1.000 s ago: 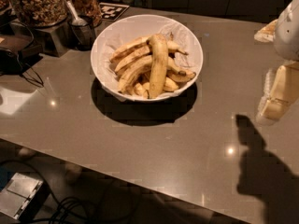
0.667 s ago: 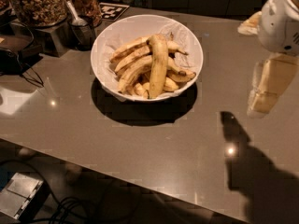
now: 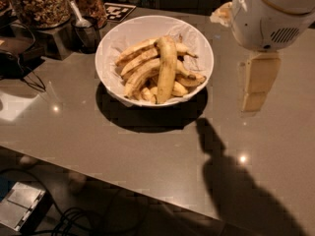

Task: Pick banana from white bowl

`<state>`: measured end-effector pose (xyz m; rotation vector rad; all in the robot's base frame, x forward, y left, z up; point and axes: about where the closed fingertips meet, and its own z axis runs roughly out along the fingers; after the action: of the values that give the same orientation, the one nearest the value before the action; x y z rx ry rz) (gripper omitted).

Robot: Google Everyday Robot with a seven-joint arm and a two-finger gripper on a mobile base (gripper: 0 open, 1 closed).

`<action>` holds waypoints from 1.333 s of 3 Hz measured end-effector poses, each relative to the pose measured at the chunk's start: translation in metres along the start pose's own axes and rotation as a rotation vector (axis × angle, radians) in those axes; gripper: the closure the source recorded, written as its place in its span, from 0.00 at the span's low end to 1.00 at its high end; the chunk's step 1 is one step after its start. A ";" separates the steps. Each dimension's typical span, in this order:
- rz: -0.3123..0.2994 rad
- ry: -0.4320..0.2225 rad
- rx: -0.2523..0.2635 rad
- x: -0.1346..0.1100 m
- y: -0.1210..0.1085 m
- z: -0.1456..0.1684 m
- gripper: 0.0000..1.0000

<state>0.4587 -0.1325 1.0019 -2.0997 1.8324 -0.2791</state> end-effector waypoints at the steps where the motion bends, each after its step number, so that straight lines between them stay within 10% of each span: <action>1: 0.031 -0.021 -0.001 0.006 0.007 0.000 0.00; 4: -0.130 0.036 0.101 -0.024 -0.049 0.028 0.00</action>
Offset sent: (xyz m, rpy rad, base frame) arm 0.0410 0.0072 -0.0128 0.0279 -0.0636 -0.0104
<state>0.5100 -0.1003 0.9965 -2.1595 1.6672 -0.4348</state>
